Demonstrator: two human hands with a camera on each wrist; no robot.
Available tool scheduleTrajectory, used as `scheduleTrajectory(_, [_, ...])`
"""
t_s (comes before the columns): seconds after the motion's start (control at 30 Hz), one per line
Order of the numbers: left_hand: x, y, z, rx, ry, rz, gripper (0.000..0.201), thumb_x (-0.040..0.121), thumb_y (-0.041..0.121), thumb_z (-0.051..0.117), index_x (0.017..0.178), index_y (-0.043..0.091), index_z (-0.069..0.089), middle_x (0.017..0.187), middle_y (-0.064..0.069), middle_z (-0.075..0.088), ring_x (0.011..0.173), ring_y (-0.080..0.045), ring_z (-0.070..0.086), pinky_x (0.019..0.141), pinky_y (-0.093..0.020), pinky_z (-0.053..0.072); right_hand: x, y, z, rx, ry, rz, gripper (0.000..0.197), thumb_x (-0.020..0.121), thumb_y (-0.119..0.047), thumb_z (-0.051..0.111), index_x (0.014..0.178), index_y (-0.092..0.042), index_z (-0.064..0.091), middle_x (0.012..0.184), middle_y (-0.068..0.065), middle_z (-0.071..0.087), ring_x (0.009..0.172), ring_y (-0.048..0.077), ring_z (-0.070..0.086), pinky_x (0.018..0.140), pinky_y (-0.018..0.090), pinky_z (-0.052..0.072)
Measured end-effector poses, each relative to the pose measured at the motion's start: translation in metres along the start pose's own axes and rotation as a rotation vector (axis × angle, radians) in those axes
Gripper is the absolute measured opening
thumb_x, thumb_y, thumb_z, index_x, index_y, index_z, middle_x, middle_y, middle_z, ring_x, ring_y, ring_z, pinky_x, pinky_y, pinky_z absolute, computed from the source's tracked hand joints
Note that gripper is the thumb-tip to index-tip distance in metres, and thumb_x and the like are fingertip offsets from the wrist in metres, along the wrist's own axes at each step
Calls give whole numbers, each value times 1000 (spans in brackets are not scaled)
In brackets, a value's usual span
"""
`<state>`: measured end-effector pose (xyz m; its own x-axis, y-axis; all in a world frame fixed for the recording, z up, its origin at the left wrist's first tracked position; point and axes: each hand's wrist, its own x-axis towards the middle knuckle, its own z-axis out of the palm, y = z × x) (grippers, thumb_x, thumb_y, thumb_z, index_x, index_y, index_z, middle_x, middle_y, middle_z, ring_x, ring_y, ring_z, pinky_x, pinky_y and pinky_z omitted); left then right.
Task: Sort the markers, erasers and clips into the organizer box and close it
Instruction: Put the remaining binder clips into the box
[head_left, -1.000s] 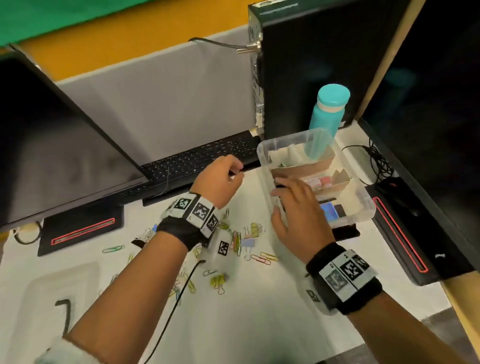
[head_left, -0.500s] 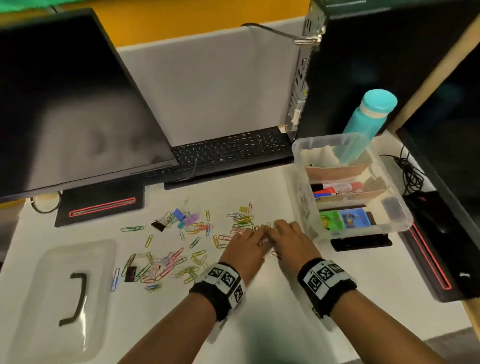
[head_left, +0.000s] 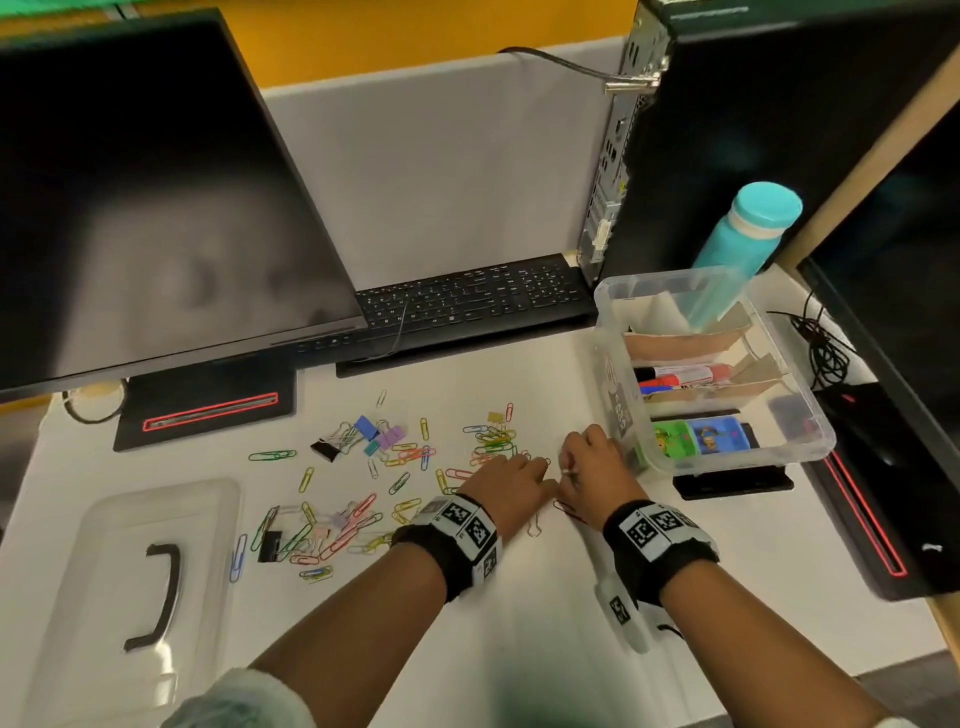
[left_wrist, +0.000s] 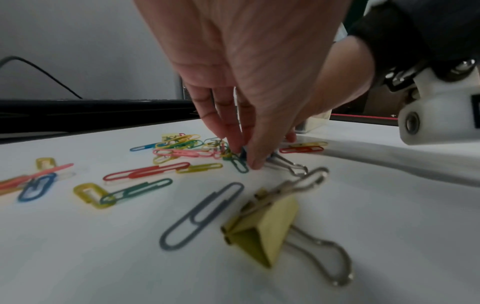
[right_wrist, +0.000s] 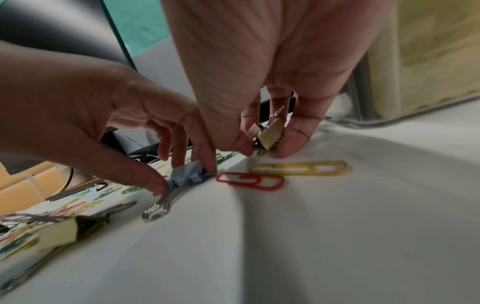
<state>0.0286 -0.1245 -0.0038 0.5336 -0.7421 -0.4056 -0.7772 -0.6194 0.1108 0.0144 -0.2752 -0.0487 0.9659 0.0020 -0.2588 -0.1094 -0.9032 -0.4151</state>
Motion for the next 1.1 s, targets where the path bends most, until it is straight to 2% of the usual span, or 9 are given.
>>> scheduleTrajectory(0.1, [-3, -7, 2, -169, 120, -54, 33, 82, -4, 51, 114, 4, 51, 115, -14, 46, 95, -33, 54, 76, -43, 47, -2, -2, 0, -57, -21, -11, 22, 83, -13, 53, 105, -12, 52, 111, 9, 45, 100, 28, 44, 81, 32, 37])
scheduleTrajectory(0.2, [-20, -20, 3, -556, 299, -212, 22, 83, 7, 57, 103, 13, 52, 117, -1, 48, 88, -22, 57, 75, -39, 52, -1, -6, 0, -162, -69, -19, 31, 86, -17, 52, 116, -14, 48, 119, 10, 41, 108, 31, 41, 85, 35, 39])
scheduleTrajectory(0.37, [-60, -41, 10, -1015, 341, -371, 40, 77, 6, 62, 106, 31, 48, 101, 3, 54, 79, -12, 56, 66, -23, 51, 3, -8, -1, -128, -98, 4, 29, 82, -18, 54, 110, -13, 51, 115, 9, 40, 102, 30, 42, 85, 35, 43])
scheduleTrajectory(0.5, [-78, -41, 25, -889, 285, -433, 36, 78, -1, 53, 107, 22, 52, 92, 1, 40, 76, -13, 44, 66, -27, 41, -2, -5, -2, 405, -2, 101, 13, 83, -12, 62, 95, -12, 57, 100, 7, 46, 84, 21, 50, 76, 26, 41])
scheduleTrajectory(0.63, [-87, -33, 41, -844, 247, -456, 22, 82, 2, 49, 95, 20, 56, 85, 6, 38, 65, -5, 40, 67, -24, 37, -17, -21, -6, 1138, -52, 304, 11, 94, -4, 49, 88, -11, 55, 77, 7, 50, 60, 16, 48, 54, 21, 47])
scheduleTrajectory(0.8, [-90, -18, 44, -660, 148, -262, 35, 84, 30, 61, 116, 26, 50, 115, 8, 43, 69, -3, 49, 73, -25, 45, -29, -28, -6, 1835, -202, 542, 10, 90, -11, 45, 90, -7, 54, 76, 10, 51, 64, 18, 47, 59, 26, 45])
scheduleTrajectory(0.9, [-82, -14, 43, -491, 15, -197, 49, 85, 33, 62, 130, 24, 43, 124, 4, 40, 93, -20, 58, 82, -34, 51, -33, -33, -7, 1924, -248, 593, 16, 83, -20, 47, 80, -8, 56, 76, 11, 52, 57, 18, 50, 48, 22, 47])
scheduleTrajectory(0.97, [-78, -13, 44, -430, -5, -181, 43, 89, 28, 57, 130, 22, 45, 124, -1, 43, 100, -25, 57, 81, -35, 50, -37, -43, -16, 1890, -284, 561, 26, 89, -28, 47, 74, -10, 56, 72, 9, 54, 51, 17, 47, 42, 20, 41])
scheduleTrajectory(1.1, [-74, -16, 45, -459, 65, -204, 29, 94, 26, 48, 121, 20, 57, 118, -2, 52, 99, -25, 59, 83, -32, 47, -33, -63, -79, 1493, -224, 234, 22, 94, -22, 51, 73, -15, 52, 71, 4, 50, 50, 12, 38, 39, 19, 34])
